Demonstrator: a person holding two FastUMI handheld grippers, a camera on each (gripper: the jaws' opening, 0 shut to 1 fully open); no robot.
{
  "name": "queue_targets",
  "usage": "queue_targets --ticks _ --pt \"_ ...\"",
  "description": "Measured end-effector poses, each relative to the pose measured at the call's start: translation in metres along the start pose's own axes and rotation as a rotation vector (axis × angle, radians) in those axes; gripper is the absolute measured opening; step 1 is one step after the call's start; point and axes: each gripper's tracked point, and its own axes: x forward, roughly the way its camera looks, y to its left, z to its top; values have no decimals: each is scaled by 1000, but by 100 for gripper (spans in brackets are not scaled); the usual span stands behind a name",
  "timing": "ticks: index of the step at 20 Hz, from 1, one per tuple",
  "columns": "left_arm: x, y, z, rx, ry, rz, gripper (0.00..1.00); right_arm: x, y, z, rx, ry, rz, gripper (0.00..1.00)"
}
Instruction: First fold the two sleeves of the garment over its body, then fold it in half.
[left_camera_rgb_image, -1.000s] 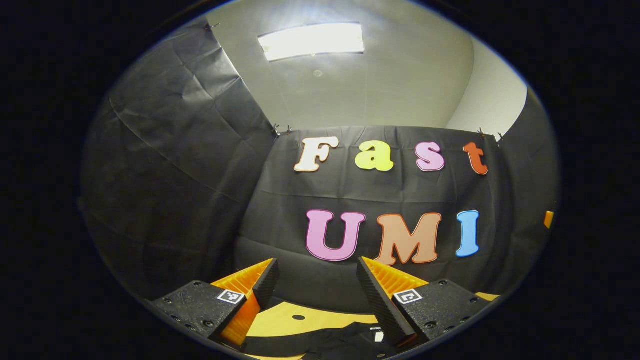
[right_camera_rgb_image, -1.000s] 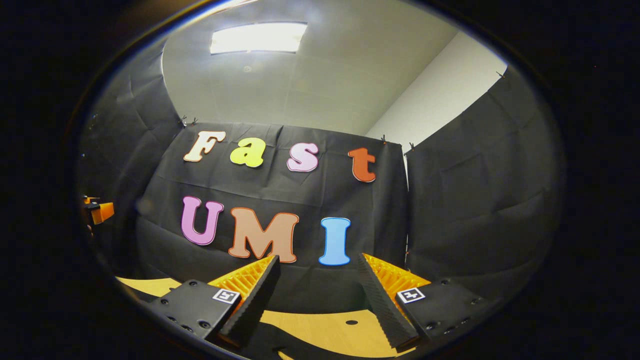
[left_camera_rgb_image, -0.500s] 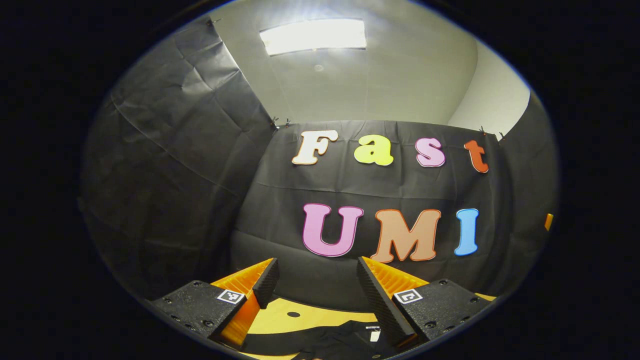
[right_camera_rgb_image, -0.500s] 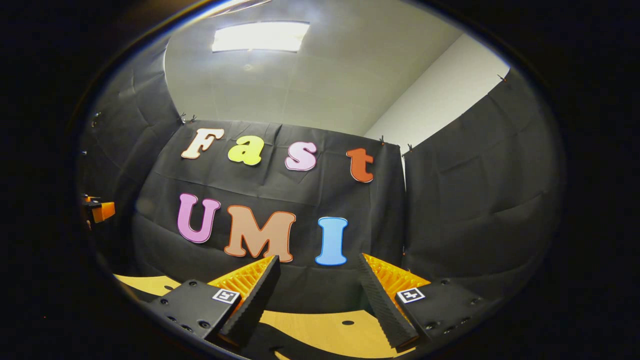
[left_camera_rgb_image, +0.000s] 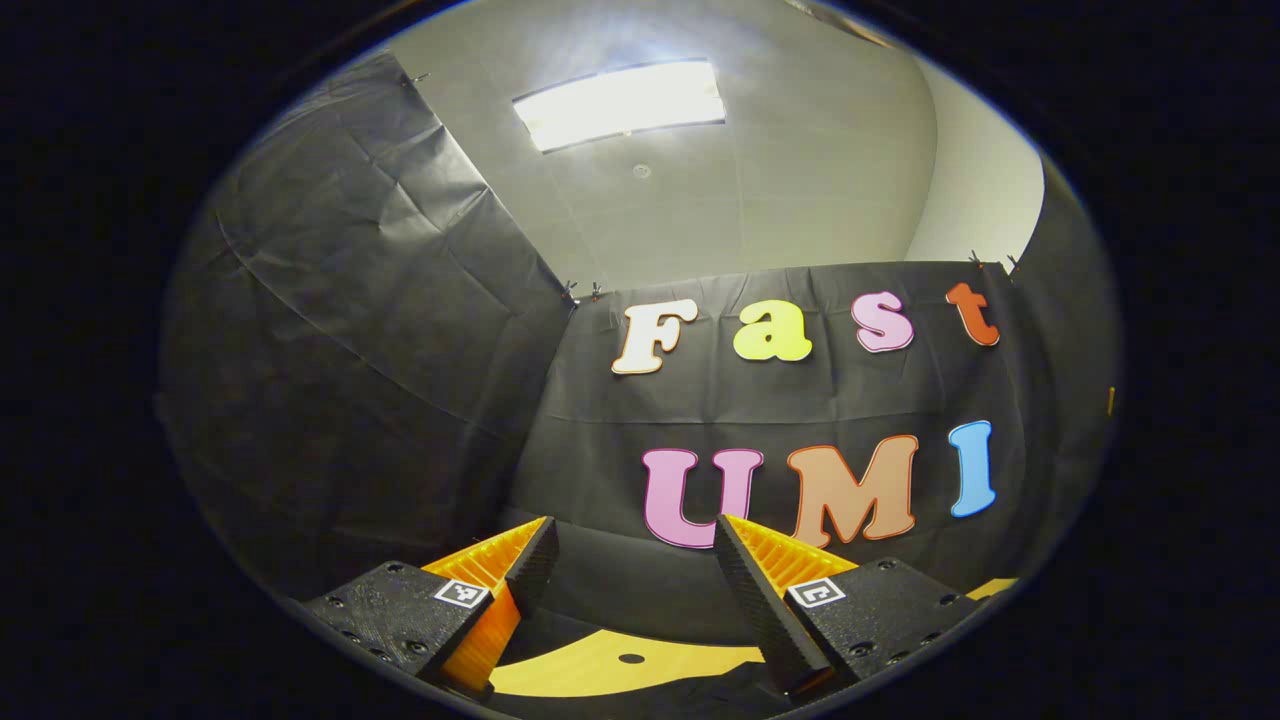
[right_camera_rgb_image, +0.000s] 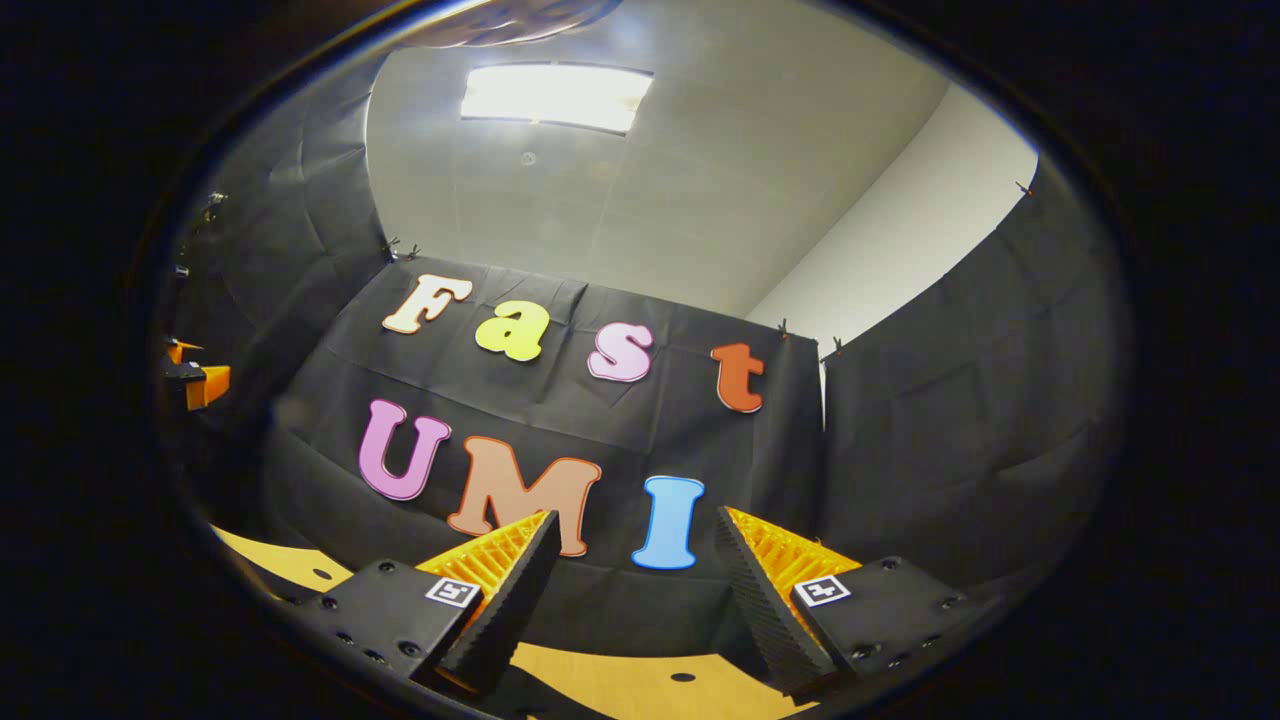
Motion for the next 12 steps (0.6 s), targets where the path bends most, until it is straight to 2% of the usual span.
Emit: queue_targets --ticks 2,5,6,8,9,10,12 --pt "0 9 21 -5 -65 34 92 0 -17 13 -50 -44 -64 99" --pt "2 11 41 -4 -150 40 92 -3 -17 30 -39 -101 -74 97" --pt "1 10 40 -12 -153 42 92 -2 -18 29 -12 -104 -69 100" --pt "1 7 31 -25 -128 40 92 -1 -22 24 27 -86 -73 97" --pt "1 4 27 -21 -109 33 91 0 -23 19 27 -78 -68 100" --pt "1 0 23 -8 -92 21 92 1 -21 16 24 -70 -55 97" --pt "3 -2 16 21 -58 9 93 2 -19 5 39 -43 -38 100"
